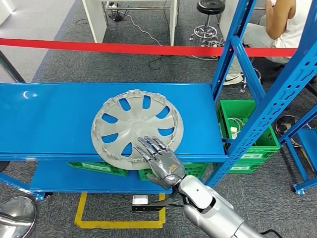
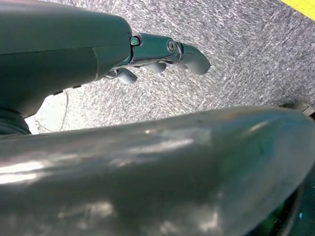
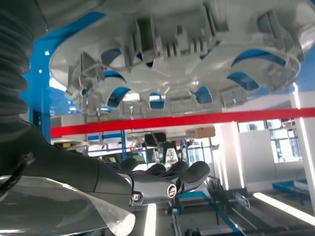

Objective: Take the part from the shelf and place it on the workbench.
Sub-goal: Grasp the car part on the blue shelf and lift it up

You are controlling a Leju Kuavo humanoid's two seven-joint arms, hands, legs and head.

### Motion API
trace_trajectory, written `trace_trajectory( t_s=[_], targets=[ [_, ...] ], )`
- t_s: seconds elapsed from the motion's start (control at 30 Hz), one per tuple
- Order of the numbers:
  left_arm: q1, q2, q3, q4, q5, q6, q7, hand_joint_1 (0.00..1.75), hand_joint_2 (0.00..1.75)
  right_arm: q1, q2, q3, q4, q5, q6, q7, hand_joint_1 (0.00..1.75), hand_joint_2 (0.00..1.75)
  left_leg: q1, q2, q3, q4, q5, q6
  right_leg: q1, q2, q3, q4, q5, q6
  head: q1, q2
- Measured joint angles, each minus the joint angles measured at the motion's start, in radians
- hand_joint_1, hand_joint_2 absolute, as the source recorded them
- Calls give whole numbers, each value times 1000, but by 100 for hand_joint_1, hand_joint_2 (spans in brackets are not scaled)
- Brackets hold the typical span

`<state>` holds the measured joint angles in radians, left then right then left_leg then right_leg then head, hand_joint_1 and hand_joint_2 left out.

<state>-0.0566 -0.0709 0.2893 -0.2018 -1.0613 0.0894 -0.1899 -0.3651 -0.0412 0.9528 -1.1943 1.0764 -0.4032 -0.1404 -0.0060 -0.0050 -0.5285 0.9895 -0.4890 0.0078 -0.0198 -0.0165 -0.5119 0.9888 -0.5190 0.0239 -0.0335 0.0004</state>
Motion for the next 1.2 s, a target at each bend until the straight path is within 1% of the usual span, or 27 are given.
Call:
trace_trajectory(
  t_s=[0.63, 1.2],
  targets=[
    [0, -1, 0, 0, 2, -4, -10, 0, 0, 20, 37, 17, 132, 15, -10, -12, 0, 175, 0, 0, 0, 0, 0, 0, 0, 0, 0, 0, 0, 0, 0, 0],
    [0, -1, 0, 0, 2, -7, -19, 0, 0, -2, 95, 13, 198, 15, -36, -13, 0, 175, 0, 0, 0, 0, 0, 0, 0, 0, 0, 0, 0, 0, 0, 0]
  ],
)
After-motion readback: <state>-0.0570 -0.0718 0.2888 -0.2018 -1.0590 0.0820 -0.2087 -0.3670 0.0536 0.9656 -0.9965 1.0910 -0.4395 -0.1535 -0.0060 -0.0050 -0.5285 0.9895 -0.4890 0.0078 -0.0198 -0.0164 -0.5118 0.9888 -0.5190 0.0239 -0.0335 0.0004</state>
